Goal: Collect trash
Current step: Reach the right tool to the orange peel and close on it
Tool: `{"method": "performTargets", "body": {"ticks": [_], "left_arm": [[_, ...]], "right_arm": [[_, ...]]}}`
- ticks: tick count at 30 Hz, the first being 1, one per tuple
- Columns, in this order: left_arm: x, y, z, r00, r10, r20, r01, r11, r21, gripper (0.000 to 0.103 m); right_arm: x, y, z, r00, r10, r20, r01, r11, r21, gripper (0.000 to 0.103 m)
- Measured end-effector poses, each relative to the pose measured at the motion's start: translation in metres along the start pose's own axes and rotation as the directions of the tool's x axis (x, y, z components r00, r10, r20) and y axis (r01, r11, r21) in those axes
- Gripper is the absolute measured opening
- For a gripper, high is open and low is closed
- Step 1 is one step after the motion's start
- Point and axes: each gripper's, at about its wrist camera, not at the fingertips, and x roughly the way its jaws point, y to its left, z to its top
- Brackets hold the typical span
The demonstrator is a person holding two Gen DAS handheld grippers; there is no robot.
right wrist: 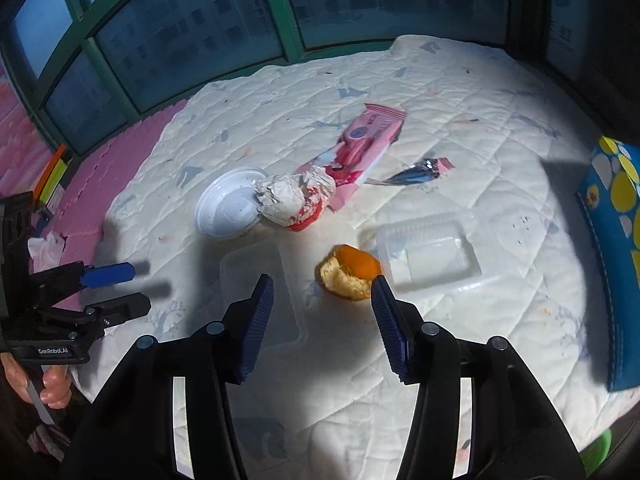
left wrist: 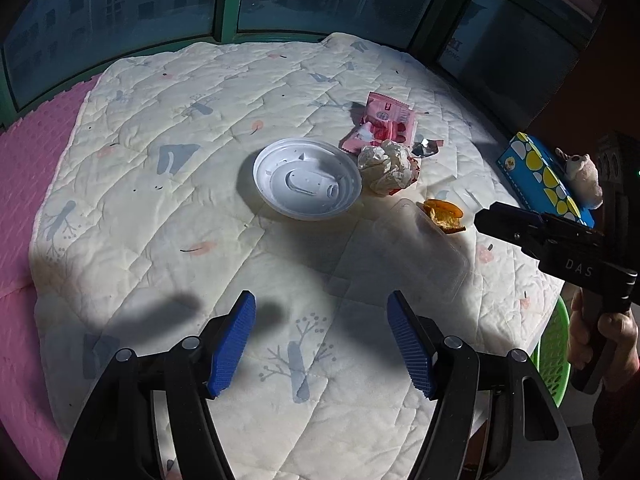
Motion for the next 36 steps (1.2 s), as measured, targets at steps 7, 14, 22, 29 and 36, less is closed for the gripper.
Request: {"method": "performTargets", "body": {"ticks": [7, 14, 22, 29, 36], "left_arm": [[0.01, 0.01, 0.002, 1.0, 0.001, -0.022, -0.002, 0.999, -0.043, 0.066], [0.018, 0.011, 0.004, 0.999, 0.009, -0.035, -0.011, 0.998, -0.055, 0.066], [0.02, 0.005, 0.007, 0.999, -0.006, -0.036, 0.004, 0.999, -0.05, 0.066], [0.02, 0.005, 0.007, 0.999, -0.006, -0.036, 0.004, 0.998, -0.056, 0.066], [0.02, 0.008, 0.006, 0.999, -0.01, -0.036, 0.007, 0.998, -0.063, 0.066]], "right_arm": [[0.033, 0.002, 0.017, 0.997, 0.049, -0.063, -0.054, 0.994, -0.094, 0.052], [0.051, -0.007, 0.024, 0.995, 0.04, -0.091, -0.049, 0.993, -0.108, 0.052], [0.048, -0.013, 0.02, 0.992, 0.024, -0.126, -0.042, 0.988, -0.146, 0.052], [0.048, -0.014, 0.017, 0.989, -0.036, -0.143, 0.008, 0.981, -0.192, 0.052], [0.053, -0.011, 0.012, 0.985, -0.082, -0.152, 0.048, 0.974, -0.22, 0.05]]}}
